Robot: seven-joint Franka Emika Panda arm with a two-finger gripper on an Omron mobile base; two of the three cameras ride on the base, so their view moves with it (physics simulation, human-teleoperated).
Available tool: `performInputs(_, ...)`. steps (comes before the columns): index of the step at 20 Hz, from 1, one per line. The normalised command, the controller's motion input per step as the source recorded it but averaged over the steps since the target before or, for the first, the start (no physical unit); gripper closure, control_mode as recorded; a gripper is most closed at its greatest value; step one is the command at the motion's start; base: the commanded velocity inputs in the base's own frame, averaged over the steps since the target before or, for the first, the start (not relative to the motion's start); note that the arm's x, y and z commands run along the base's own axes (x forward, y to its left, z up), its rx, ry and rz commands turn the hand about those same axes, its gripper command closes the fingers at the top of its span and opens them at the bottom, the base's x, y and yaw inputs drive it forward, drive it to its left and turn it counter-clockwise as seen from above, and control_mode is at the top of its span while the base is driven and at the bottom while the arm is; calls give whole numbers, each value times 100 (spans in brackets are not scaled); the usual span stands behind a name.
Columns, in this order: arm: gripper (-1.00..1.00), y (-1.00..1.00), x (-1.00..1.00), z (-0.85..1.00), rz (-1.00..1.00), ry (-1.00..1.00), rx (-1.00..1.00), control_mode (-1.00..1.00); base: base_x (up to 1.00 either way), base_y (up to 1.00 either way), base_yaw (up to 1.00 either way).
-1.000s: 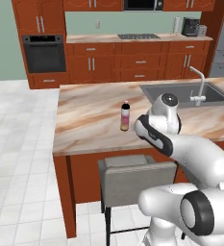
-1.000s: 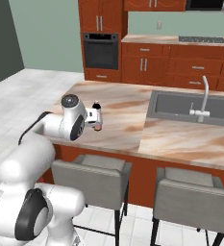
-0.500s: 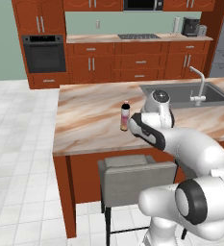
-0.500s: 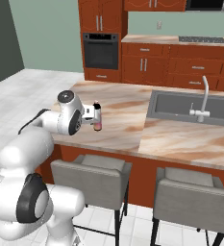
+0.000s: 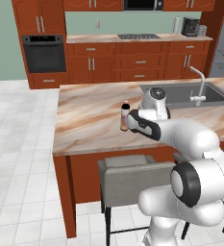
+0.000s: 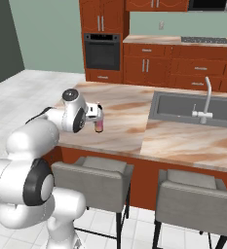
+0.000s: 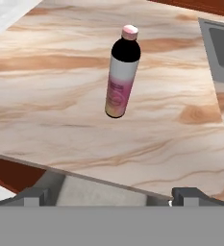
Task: Place the large bottle from the dining counter next to the other large bottle outside the sink, and place the small bottle from the dining counter next to the other small bottle inside the sink.
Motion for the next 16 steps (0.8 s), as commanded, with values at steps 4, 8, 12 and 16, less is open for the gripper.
performInputs(4,-100,0,24,0,0,-1,0,-100,0,0,0)
performInputs(8,-100,0,20,0,0,-1,0,-100,0,0,0)
performInputs(12,-100,0,28,0,0,0,0,-100,0,0,0)
performInputs(16,-100,0,29,0,0,0,0,-100,0,0,0)
